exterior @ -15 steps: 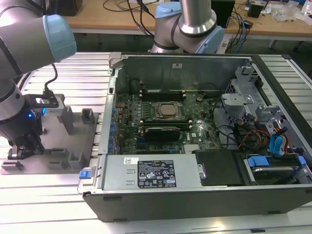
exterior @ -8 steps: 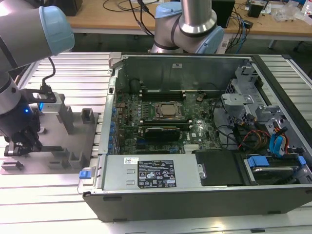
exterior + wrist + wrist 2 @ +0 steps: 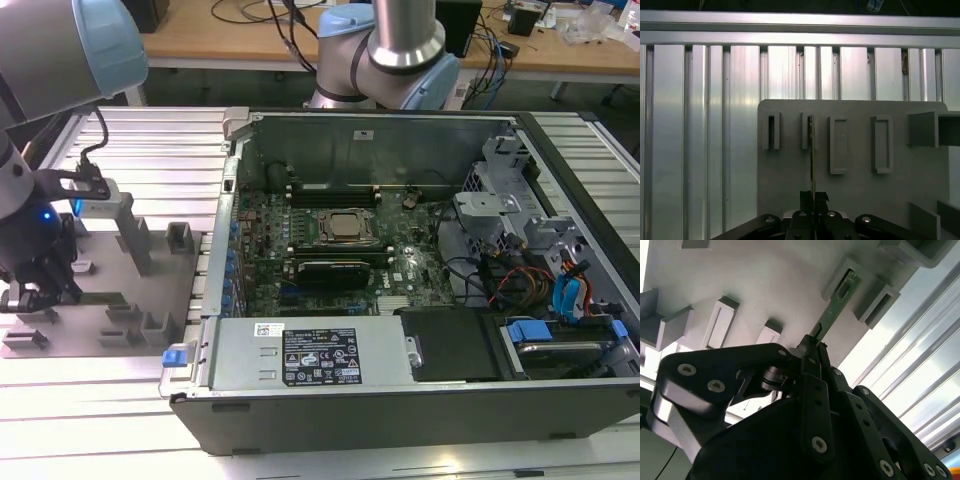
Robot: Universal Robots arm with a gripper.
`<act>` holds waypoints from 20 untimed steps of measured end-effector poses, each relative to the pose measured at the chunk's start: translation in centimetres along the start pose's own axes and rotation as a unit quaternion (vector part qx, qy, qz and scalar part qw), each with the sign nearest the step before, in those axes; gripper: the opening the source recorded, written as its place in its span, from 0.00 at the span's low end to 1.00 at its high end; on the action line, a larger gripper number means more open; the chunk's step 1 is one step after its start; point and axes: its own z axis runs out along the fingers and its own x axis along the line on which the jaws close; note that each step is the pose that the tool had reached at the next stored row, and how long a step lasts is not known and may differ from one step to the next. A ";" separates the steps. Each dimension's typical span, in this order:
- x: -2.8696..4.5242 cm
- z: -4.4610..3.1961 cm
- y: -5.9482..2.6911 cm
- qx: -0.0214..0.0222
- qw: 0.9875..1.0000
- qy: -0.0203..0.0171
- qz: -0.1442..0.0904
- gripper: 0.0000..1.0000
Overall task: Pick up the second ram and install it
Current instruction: 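Pick up the second ram and move it above second insertion slot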
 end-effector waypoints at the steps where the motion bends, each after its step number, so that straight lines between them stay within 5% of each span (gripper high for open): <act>1: -0.01 -0.17 0.01 0.000 1.000 0.000 0.000 0.11; 20: -0.19 -4.01 0.18 0.000 1.000 0.000 0.000 0.11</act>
